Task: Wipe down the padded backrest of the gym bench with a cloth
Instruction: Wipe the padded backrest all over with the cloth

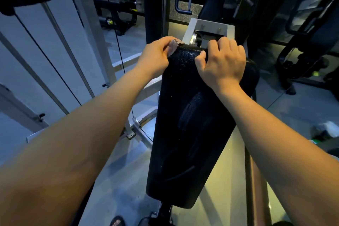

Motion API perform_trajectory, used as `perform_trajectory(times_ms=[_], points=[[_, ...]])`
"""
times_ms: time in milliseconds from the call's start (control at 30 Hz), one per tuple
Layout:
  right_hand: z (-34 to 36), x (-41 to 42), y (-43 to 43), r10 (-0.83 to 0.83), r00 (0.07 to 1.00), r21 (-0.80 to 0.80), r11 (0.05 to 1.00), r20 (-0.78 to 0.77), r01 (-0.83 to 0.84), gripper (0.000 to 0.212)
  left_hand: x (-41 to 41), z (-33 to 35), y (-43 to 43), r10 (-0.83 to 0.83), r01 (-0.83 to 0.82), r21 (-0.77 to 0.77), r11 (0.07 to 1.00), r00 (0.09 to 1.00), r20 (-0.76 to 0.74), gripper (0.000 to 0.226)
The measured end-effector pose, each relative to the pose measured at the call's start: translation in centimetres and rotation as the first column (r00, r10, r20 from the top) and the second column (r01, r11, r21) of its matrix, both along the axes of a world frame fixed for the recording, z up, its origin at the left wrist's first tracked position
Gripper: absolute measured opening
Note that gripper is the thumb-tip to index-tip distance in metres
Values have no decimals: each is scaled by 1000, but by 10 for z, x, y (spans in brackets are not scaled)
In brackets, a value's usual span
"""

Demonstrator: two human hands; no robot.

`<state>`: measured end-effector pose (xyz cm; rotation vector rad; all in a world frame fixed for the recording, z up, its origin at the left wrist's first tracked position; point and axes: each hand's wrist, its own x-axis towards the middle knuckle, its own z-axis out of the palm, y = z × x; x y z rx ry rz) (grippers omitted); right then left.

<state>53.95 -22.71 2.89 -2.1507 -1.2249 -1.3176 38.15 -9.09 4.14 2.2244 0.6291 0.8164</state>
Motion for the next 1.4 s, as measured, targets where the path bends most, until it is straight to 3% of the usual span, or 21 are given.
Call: perform_trajectory(times_ms=[67, 200, 267, 367, 500, 633, 733, 833, 900, 1000, 1100, 1267, 1400], points=[[0, -1, 0, -4, 1000, -3, 1000, -1, 4, 34, 6, 6, 4, -25, 25, 12, 1000, 1000, 1, 26], [1, -1, -1, 7, 1000, -12, 1000, -18, -8, 36, 14, 25, 8, -147, 175, 146, 974, 972, -185, 37], [1, -1, -1, 11, 1000, -3, 1000, -17, -11, 36, 11, 25, 9, -188, 207, 130, 970, 971, -145, 35], [0, -1, -2, 12, 1000, 0, 1000, -20, -12, 36, 0, -5, 7, -74, 83, -82, 993, 990, 118, 25], [-1, 0, 2, -4, 1000, 21, 1000, -9, 4, 36, -27, -101, -28, 176, -176, -331, 927, 984, -30, 26], [-2, 0, 0, -14, 1000, 13, 1000, 9, 14, 34, -24, -126, -29, 259, -185, -566, 803, 964, 52, 33], [-2, -2, 1, 6, 1000, 14, 1000, -1, -6, 34, -7, -84, -6, 238, -116, -537, 836, 958, 163, 36], [-1, -1, -1, -10, 1000, 16, 1000, -6, 10, 34, -7, -53, -11, 147, -41, -405, 913, 961, 235, 36], [0, -3, 0, -11, 1000, 6, 1000, 0, 11, 34, -15, -75, -12, 147, -94, -337, 937, 979, 138, 34], [2, -3, 1, -10, 1000, -8, 1000, -8, 10, 34, -38, -127, -26, 194, -205, -357, 911, 979, -66, 29], [1, -3, -1, -21, 1000, -25, 999, -12, 21, 35, -42, -123, -25, 158, -196, -388, 901, 979, -128, 26], [2, -5, -2, -15, 1000, -37, 999, 12, 15, 35, -28, -64, -17, 143, -73, -431, 899, 981, 132, 36], [-13, -9, -17, 12, 1000, -110, 994, 7, -11, 42, -45, -94, -53, 197, -141, -407, 903, 975, 99, 33]])
